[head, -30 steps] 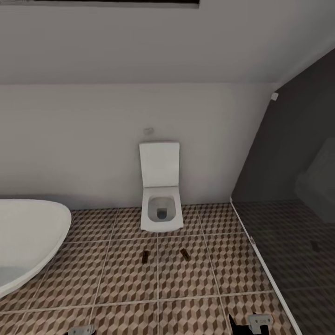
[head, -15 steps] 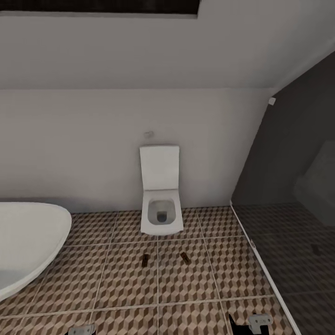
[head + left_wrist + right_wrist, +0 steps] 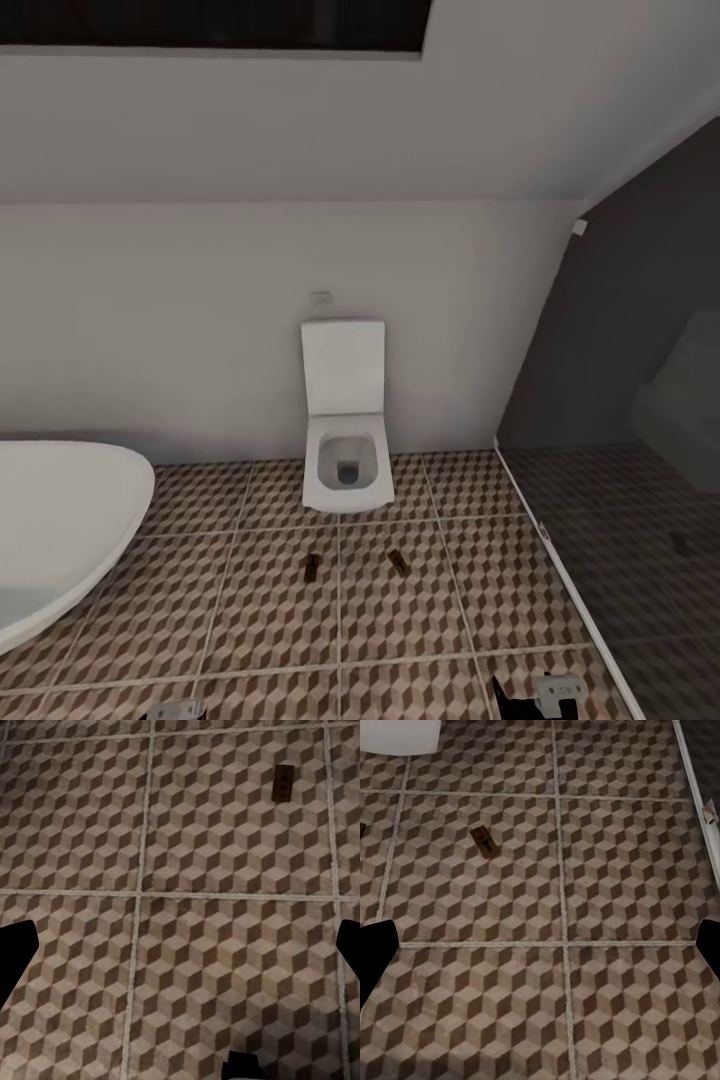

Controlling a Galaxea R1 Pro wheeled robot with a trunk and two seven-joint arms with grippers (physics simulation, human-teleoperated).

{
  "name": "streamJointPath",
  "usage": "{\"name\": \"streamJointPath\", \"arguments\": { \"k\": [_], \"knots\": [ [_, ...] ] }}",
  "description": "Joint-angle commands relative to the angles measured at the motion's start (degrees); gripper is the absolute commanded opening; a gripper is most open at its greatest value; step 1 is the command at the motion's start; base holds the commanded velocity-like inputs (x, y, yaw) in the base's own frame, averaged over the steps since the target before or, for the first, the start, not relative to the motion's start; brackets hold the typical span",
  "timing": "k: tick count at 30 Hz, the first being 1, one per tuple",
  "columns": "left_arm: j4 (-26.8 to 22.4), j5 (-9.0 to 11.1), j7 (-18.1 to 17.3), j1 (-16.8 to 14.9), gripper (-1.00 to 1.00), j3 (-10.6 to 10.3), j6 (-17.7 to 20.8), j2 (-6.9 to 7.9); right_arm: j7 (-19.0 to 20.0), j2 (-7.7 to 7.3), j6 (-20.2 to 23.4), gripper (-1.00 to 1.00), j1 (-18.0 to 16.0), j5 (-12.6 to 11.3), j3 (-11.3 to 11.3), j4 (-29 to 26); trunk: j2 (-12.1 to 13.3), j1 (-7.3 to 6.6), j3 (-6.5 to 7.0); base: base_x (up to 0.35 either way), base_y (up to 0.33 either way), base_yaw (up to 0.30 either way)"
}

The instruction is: Take the four mousetraps from the cabinet in the bathroom and place them on the bathroom floor. Make sure all four end up on the same floor surface, and ensure that at least two of them are either under or directly next to the same bathroom sink.

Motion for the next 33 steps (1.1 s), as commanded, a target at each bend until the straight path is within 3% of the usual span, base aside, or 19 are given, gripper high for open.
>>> {"name": "streamJointPath", "arguments": {
  "k": [1,33],
  "knots": [
    [0.20,0.13,0.21,-0.09,1.00,-0.49,-0.31,-0.03,0.37,-0.01,-0.16,1.00,-0.04,-0.60,0.27,0.04,-0.11,0.03,-0.01,0.000,0.000,0.000],
    [0.20,0.13,0.21,-0.09,1.00,-0.49,-0.31,-0.05,0.37,0.07,-0.16,1.00,-0.04,-0.60,0.27,0.04,-0.11,0.03,2.93,0.000,0.000,0.000]
  ]
}}
